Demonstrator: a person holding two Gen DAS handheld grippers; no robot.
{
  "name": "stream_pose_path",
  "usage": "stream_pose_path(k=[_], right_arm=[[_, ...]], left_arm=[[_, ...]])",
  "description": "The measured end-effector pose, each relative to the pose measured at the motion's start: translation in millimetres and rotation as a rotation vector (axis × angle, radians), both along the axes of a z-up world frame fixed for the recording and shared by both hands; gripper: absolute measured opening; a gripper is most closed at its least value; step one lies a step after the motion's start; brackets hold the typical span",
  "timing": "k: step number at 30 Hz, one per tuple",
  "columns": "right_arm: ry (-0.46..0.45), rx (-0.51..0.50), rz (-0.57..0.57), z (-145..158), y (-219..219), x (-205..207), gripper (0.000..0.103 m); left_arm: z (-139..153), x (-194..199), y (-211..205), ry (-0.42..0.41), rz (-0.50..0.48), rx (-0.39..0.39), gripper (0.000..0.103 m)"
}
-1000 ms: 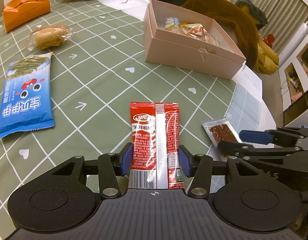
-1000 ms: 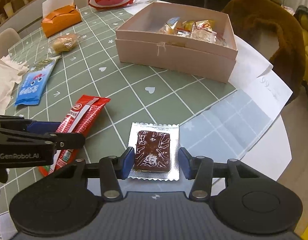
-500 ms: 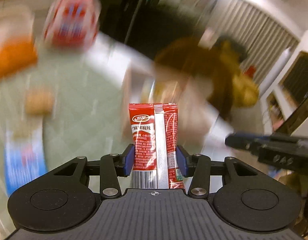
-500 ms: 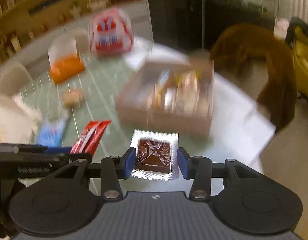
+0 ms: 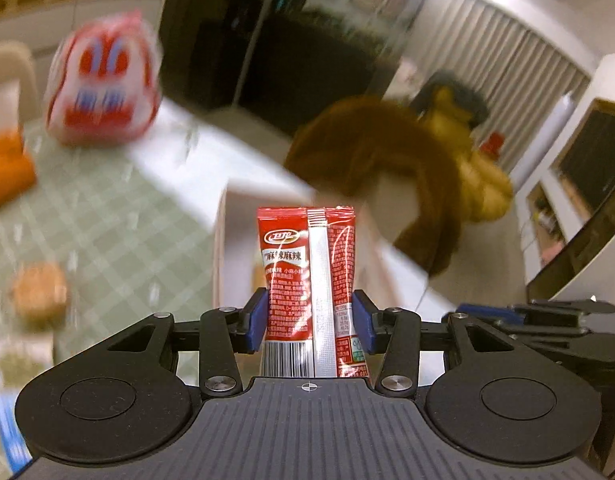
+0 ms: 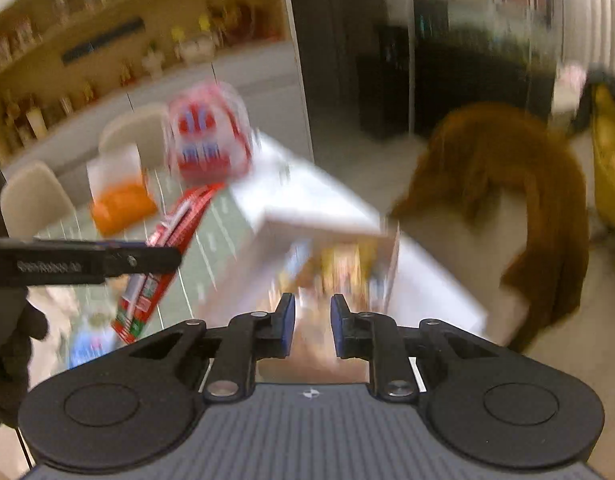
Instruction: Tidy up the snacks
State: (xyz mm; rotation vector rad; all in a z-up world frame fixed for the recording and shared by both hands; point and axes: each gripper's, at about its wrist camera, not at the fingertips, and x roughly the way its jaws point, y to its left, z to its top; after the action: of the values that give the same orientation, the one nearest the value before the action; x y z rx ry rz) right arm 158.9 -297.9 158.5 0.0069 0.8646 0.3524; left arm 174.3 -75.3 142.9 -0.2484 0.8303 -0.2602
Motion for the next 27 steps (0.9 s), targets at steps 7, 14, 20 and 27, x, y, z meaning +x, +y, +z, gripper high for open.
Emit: stream_pose_path(k=[7, 14, 20, 27], right_arm=[[0.289, 0.046, -0.200, -104, 6, -14, 0.059], [0.279, -0.035, -0.278, -126, 46, -11, 0.082], [0.233, -0.179, -0.297, -130, 71, -5, 0.089], [0.220, -0.175, -0.201, -120, 71, -18, 0.063]], left_arm=[[-62, -45, 12, 0.110, 0.107, 0.070, 0.050], [-91, -75, 29, 0.196, 0.156, 0.068, 0.050], [-93, -84, 34, 0.201, 0.180, 0.058, 0.050], [-89, -87, 35, 0.194, 0.175, 0.045, 0.050]])
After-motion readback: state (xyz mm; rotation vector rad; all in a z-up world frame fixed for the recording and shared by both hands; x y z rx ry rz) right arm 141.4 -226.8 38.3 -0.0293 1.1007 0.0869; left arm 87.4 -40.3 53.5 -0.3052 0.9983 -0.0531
